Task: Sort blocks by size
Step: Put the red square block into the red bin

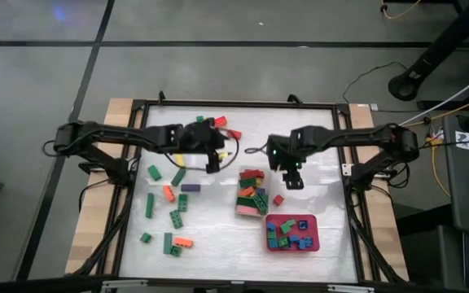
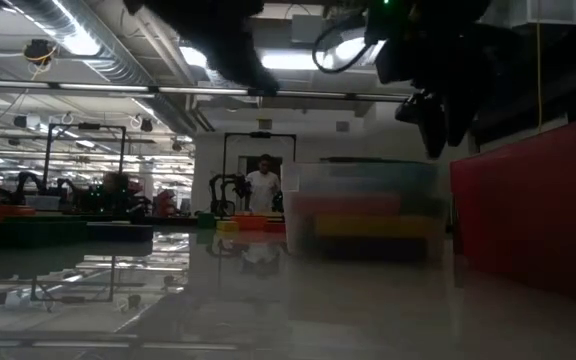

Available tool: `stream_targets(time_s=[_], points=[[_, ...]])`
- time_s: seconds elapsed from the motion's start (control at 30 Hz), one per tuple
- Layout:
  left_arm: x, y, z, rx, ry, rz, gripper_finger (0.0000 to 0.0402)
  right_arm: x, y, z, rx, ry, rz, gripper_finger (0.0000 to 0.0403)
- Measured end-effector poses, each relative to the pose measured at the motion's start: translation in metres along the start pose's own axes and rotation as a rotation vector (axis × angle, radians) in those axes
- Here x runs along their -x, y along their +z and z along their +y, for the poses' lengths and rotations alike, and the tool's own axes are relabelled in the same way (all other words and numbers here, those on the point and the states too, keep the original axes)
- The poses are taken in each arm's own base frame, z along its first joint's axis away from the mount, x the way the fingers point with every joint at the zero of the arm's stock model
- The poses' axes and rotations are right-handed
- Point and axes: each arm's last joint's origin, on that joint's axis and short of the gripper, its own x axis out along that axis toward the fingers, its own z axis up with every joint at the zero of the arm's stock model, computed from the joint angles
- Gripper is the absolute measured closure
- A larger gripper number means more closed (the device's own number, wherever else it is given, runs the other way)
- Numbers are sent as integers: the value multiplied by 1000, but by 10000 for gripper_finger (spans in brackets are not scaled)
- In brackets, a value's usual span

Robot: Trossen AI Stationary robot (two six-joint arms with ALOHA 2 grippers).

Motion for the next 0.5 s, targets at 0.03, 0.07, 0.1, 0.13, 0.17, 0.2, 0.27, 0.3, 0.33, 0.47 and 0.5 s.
stream_targets(time_s=[0.03, 0.07, 0.1, 0.13, 0.17, 0.2, 0.27, 0.3, 0.33, 0.47, 0.5], points=[[-1, -4, 5, 9, 14, 11, 185, -3, 1, 4, 34, -18, -3, 201], [-3, -8, 9, 17, 25, 25, 185, -6, 2, 7, 56, -33, -6, 201], [-4, -11, 12, 25, 36, 33, 185, -8, 3, 11, 79, -49, -15, 201], [-6, -15, 15, 30, 43, 44, 185, -11, 4, 15, 108, -55, -26, 201], [-7, -19, 17, 33, 47, 57, 185, -14, 5, 18, 144, -55, -36, 201], [-9, -23, 18, 37, 50, 71, 185, -17, 4, 21, 189, -52, -33, 201], [-11, -31, 21, 50, 57, 94, 185, -24, 1, 28, 277, -37, -12, 201], [-12, -33, 23, 60, 63, 107, 185, -27, -1, 31, 316, -31, -3, 201], [-12, -34, 25, 69, 69, 109, 185, -31, -3, 34, 350, -27, 2, 201], [-13, -37, 33, 88, 92, 113, 185, -47, -7, 42, 411, -22, -20, 201], [-14, -37, 35, 93, 97, 113, 185, -50, -8, 43, 421, -22, -28, 201]])
